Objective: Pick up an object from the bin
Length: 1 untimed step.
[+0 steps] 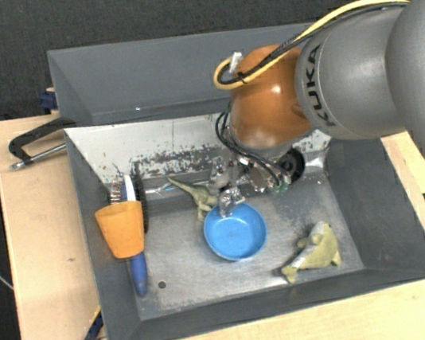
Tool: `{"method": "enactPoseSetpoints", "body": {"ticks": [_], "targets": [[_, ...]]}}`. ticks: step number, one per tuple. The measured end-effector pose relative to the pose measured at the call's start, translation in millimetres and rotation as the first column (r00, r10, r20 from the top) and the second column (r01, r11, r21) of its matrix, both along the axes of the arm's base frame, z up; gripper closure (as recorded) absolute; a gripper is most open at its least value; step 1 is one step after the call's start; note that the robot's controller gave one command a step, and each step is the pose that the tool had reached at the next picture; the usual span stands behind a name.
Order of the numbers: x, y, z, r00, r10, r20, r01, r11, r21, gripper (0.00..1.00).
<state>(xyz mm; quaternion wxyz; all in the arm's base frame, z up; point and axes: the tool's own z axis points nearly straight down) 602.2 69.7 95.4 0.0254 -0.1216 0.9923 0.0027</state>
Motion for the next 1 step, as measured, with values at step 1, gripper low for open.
{"method": "enactPoseSetpoints", "body": {"ticks": [1], "targets": [[-26.3, 24.1, 142.3, 0.999, 0.006, -0.034, -0.006, 1.0, -0.008, 1.0]]}}
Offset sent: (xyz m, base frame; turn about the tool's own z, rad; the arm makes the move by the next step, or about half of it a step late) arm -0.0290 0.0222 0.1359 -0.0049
